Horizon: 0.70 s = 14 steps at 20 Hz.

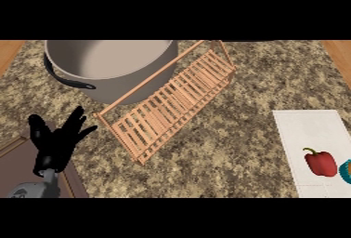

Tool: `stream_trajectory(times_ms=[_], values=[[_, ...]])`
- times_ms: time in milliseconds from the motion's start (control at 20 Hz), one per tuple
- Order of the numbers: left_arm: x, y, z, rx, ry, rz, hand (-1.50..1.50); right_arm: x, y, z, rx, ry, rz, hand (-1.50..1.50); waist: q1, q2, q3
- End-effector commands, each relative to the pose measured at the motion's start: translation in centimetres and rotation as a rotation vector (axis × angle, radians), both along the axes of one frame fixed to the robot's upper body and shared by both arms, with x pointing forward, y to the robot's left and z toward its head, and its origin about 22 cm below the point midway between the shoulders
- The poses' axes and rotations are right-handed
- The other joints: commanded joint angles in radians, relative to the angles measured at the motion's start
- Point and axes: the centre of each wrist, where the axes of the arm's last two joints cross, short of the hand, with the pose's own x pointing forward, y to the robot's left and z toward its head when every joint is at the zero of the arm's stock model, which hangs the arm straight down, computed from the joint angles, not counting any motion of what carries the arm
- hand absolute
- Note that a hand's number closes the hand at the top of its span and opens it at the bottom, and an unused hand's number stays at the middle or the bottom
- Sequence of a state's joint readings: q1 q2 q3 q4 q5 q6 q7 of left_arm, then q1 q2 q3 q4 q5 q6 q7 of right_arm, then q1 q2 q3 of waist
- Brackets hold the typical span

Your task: Pick the cupcake from the placemat and place it in the tiered shelf

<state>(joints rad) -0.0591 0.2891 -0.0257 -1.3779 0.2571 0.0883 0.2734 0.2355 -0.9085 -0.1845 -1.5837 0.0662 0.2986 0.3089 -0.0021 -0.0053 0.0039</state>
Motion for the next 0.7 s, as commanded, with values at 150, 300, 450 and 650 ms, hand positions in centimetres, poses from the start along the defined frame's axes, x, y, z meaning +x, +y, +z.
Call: stream_trajectory(times_ms=[150,300,450,650], values=[[-1.8,2.1,-1.5,0.012,0.039,0.016,0.0,-0.2,0.2,-3.0,-0.07,0.028,-0.042,-1.5,0.002,0.005,-0.004],[-1.2,0.3,-1.8,0.01,0.055,0.002,0.0,1.3,0.9,-3.5,-0.092,0.006,-0.04,-1.5,0.004,0.006,-0.004],[-2.0,-0.1,-2.7,0.013,0.04,-0.009,0.0,1.6,-0.4,-4.3,-0.079,-0.016,-0.033,-1.5,0.002,0.005,-0.004],[-1.5,0.2,-2.2,0.007,0.057,0.001,0.0,2.7,0.8,-4.3,-0.047,-0.049,-0.027,-1.5,0.002,0.005,-0.004]])
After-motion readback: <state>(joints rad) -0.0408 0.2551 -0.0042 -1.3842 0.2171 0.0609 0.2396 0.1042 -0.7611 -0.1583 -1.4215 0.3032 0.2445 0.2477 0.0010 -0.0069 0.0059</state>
